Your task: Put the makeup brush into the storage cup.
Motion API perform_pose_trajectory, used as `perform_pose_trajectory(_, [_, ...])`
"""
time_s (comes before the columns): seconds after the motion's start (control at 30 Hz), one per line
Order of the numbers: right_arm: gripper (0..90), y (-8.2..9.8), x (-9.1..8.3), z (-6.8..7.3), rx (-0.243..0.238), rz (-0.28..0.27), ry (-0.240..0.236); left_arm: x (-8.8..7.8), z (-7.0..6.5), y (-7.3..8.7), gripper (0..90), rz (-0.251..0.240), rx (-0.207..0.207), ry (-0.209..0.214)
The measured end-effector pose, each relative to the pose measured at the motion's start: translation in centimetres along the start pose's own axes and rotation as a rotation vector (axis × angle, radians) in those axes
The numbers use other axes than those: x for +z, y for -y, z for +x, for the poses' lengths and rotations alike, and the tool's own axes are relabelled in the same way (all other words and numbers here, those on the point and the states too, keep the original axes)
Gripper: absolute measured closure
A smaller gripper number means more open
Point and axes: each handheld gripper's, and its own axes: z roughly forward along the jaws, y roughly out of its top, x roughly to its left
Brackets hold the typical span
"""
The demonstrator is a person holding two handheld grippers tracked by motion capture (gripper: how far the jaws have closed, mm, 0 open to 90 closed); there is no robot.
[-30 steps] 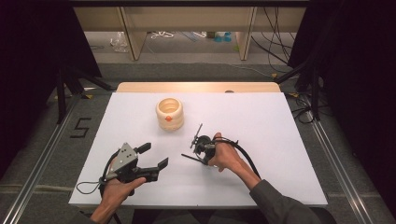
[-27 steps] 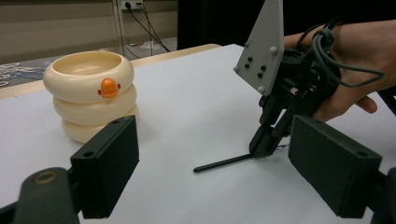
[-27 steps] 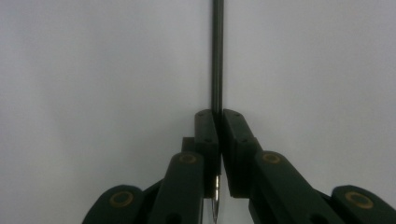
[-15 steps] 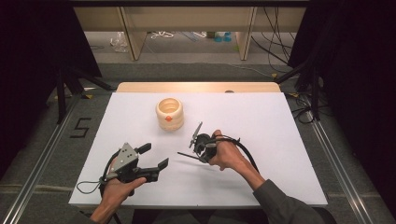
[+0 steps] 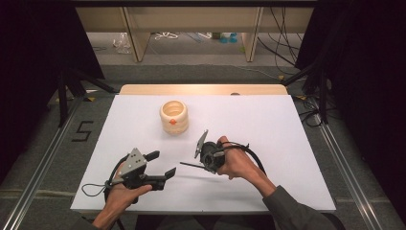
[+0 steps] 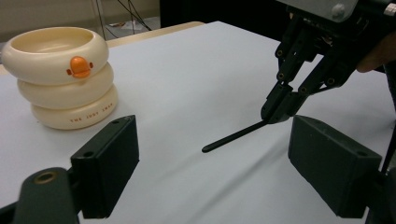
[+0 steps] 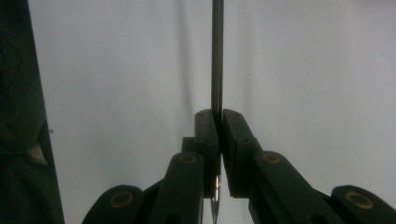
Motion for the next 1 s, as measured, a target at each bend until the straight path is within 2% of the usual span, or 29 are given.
perform_pose_trajectory(0.03, [85.8,0.1,0.0,-0.1,-0.036,-0.001,0.019,0.1,-0.1,0.1,15.8,-0.001,-0.004,0.013])
perform_pose_trajectory(0.07, [85.8,0.1,-0.1,-0.1,-0.048,-0.005,0.018,0.1,-0.1,0.0,15.8,0.010,0.006,0.013])
perform_pose_trajectory(0.13, [85.8,0.1,-0.3,0.1,-0.052,-0.009,0.015,0.2,-0.1,0.1,15.8,0.016,0.014,0.018])
perform_pose_trajectory(0.2, [85.7,0.1,-0.5,0.4,-0.036,0.005,0.018,0.3,-0.2,0.1,15.8,0.011,0.000,0.028])
perform_pose_trajectory(0.23, [85.7,0.2,-0.6,0.6,-0.054,-0.001,0.017,0.2,-0.2,0.1,15.8,0.025,0.017,0.027])
perform_pose_trajectory(0.27, [85.8,0.1,-0.6,0.8,-0.057,-0.003,0.019,0.3,-0.3,0.1,15.8,0.026,0.007,0.029])
perform_pose_trajectory(0.37, [85.8,0.1,-0.7,1.1,-0.058,0.000,0.020,0.3,-0.2,0.2,15.8,0.035,0.016,0.037])
perform_pose_trajectory(0.4, [85.7,0.1,-1.0,1.5,-0.051,0.004,0.028,0.4,-0.3,0.2,15.8,0.045,0.017,0.050])
perform_pose_trajectory(0.47, [85.8,0.2,-1.1,1.7,-0.070,0.012,0.029,0.4,-0.4,0.2,15.8,0.053,0.024,0.056])
perform_pose_trajectory(0.53, [85.8,0.3,-1.1,2.0,-0.066,0.014,0.028,0.8,-0.6,0.2,15.8,0.068,0.042,0.086])
perform_pose_trajectory(0.6, [85.7,0.5,-1.1,2.1,-0.067,0.012,0.031,0.9,-0.8,0.2,16.0,0.078,0.046,0.092])
perform_pose_trajectory(0.63, [85.8,0.6,-1.0,2.0,-0.089,0.007,0.031,0.9,-0.9,0.3,15.9,0.084,0.037,0.100])
perform_pose_trajectory(0.67, [85.8,0.6,-1.1,2.2,-0.072,0.014,0.027,1.0,-0.9,0.3,16.0,0.083,0.044,0.109])
perform_pose_trajectory(0.7, [85.8,0.7,-1.0,2.2,-0.082,0.004,0.028,1.1,-0.8,0.2,15.9,0.082,0.059,0.116])
perform_pose_trajectory(0.73, [85.8,0.8,-1.1,2.3,-0.072,0.004,0.031,1.0,-0.9,0.2,15.9,0.090,0.064,0.110])
perform_pose_trajectory(0.77, [85.8,0.8,-1.2,2.5,-0.066,0.007,0.026,1.1,-1.0,0.2,16.0,0.091,0.047,0.108])
perform_pose_trajectory(1.0, [85.7,0.9,-1.4,2.9,-0.104,-0.012,0.023,1.5,-1.2,0.1,16.0,0.119,0.066,0.144])
